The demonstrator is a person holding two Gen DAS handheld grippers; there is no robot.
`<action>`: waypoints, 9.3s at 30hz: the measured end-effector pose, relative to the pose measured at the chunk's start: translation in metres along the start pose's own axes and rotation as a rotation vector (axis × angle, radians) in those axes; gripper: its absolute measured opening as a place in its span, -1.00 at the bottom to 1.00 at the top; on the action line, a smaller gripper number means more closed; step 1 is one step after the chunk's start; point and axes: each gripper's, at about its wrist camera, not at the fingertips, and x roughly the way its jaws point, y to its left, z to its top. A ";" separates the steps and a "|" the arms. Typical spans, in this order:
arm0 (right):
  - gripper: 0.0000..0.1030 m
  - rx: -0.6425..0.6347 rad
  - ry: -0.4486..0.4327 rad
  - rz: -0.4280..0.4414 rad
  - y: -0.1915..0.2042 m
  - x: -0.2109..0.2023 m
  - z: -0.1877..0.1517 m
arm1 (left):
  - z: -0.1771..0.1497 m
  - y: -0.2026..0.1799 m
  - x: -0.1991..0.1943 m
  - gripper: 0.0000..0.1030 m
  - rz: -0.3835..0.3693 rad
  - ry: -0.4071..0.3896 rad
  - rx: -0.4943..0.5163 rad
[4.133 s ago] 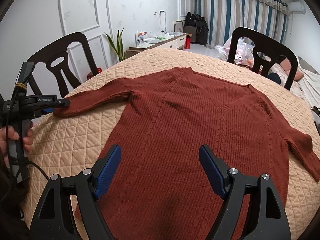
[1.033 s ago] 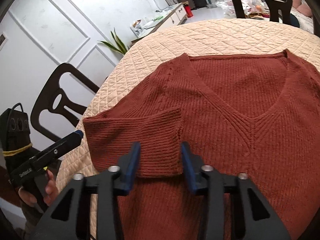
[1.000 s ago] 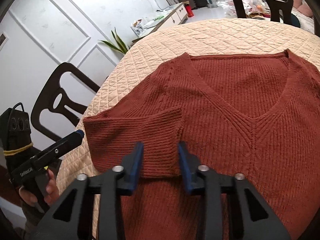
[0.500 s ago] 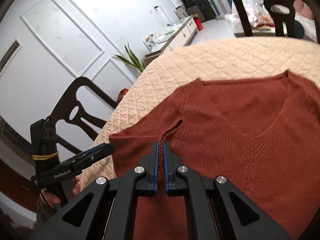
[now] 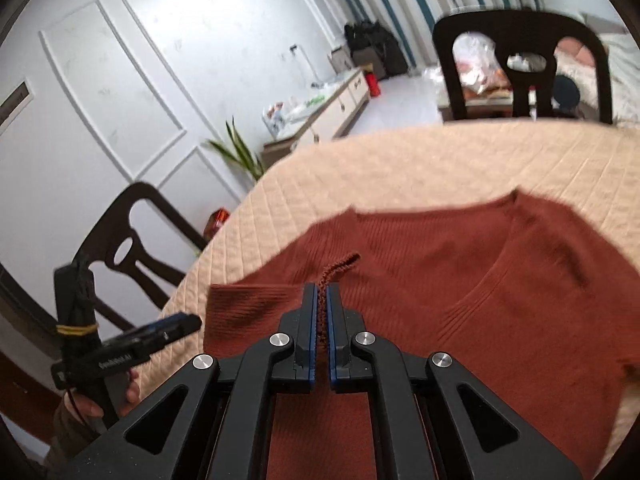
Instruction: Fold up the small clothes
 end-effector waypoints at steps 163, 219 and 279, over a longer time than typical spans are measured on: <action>-0.76 -0.099 0.131 -0.138 -0.041 -0.002 -0.018 | -0.071 -0.097 0.002 0.68 -0.087 0.162 0.252; -0.48 -0.033 0.117 -0.583 -0.137 -0.024 -0.015 | -0.073 -0.123 -0.003 0.68 0.051 0.046 0.377; 0.15 -0.052 0.033 -0.448 -0.083 -0.152 -0.124 | -0.139 -0.073 -0.068 0.68 0.060 0.104 0.260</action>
